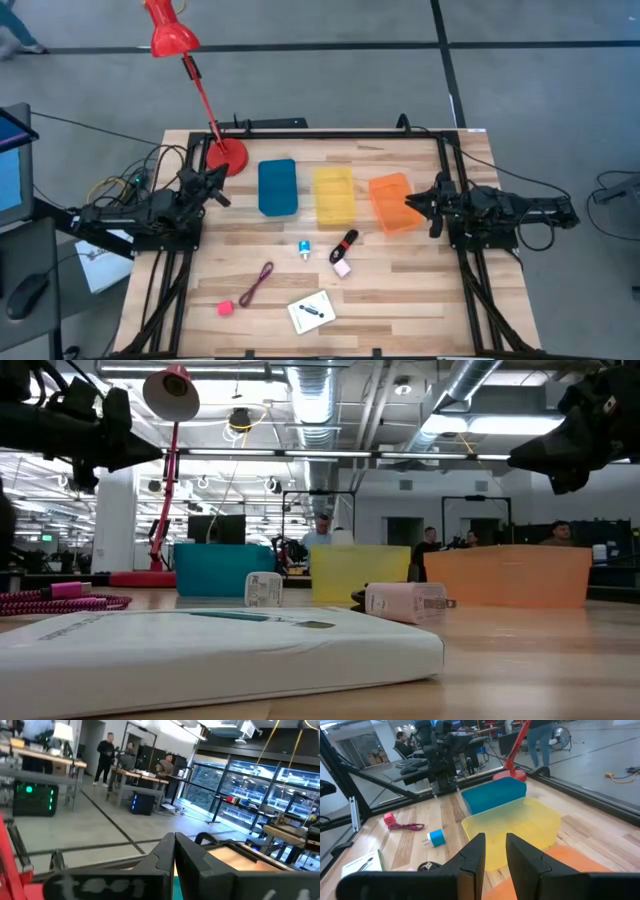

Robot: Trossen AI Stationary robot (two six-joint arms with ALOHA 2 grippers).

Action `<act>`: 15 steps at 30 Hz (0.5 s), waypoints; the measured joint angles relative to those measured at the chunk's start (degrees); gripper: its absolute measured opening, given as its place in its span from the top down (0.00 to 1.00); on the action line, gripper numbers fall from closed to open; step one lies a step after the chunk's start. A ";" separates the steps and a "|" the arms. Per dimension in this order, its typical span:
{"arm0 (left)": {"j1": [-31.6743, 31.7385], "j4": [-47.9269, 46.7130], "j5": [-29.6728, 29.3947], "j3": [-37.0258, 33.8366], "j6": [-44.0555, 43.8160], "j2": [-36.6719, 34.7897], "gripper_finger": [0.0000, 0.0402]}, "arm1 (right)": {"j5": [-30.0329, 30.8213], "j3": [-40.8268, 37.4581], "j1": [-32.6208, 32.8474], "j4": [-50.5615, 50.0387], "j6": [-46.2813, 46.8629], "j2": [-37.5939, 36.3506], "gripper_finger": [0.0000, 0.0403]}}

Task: Pick and place items into bin
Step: Put the pink charger cable into the blue bin

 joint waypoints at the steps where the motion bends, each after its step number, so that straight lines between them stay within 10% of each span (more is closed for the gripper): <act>1: 0.02 -0.02 2.04 0.00 0.06 0.00 1.00 | -0.01 0.00 0.00 -0.01 0.00 0.00 0.83; 11: -0.04 -0.18 43.65 3.92 4.88 0.96 0.96 | 0.00 0.00 0.00 -0.02 0.00 0.00 0.83; 15: -0.02 -2.34 48.70 6.99 1.68 3.48 0.83 | -0.01 0.00 0.00 0.00 0.00 0.00 0.83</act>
